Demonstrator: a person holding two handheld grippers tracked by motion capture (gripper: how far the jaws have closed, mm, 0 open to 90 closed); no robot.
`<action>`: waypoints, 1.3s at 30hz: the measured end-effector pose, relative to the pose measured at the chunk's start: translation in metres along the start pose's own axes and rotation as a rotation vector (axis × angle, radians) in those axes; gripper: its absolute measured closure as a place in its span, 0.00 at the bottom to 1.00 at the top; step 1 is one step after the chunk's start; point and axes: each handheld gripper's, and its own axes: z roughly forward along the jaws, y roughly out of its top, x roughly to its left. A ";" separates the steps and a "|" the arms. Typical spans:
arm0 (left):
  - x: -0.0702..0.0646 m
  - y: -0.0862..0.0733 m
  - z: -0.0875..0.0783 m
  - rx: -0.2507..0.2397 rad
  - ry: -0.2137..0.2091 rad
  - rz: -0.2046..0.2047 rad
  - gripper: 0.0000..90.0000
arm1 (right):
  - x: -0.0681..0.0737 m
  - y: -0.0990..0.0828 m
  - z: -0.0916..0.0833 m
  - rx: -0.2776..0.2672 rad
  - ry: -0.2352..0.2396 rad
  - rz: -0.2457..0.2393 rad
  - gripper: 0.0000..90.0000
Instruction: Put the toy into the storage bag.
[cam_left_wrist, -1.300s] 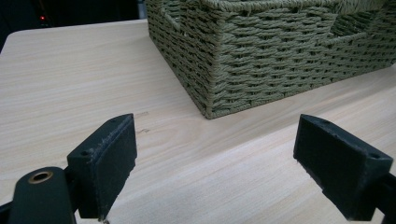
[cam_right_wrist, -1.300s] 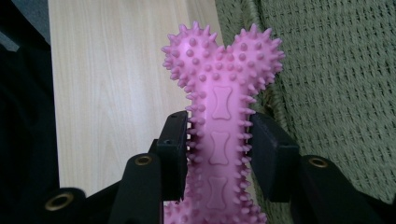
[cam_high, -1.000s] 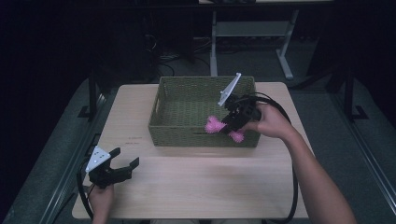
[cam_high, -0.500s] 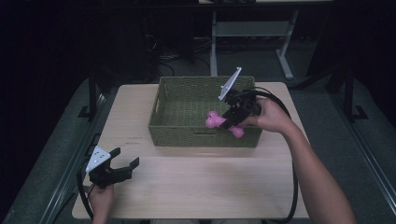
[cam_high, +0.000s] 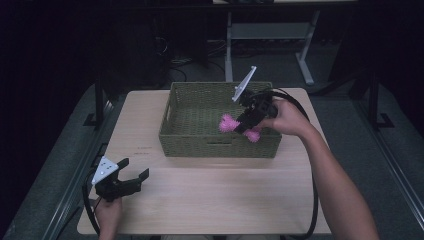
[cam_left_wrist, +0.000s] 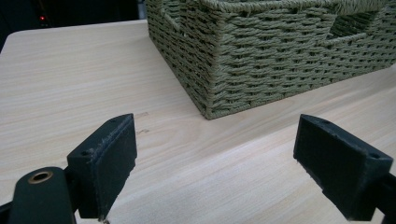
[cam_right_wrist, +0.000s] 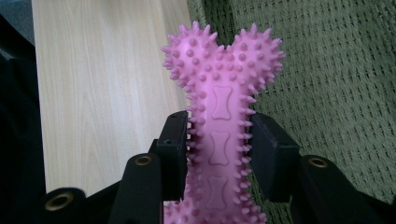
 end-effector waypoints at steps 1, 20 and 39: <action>0.000 0.000 0.000 -0.002 0.000 -0.002 0.14 | -0.001 0.001 0.000 -0.001 0.001 0.000 0.65; 0.000 0.000 -0.001 -0.002 0.001 0.001 0.14 | -0.028 0.012 0.004 0.033 0.002 0.020 0.65; 0.001 0.000 -0.001 -0.005 -0.001 -0.003 0.14 | -0.059 0.006 0.029 0.075 0.021 0.077 0.65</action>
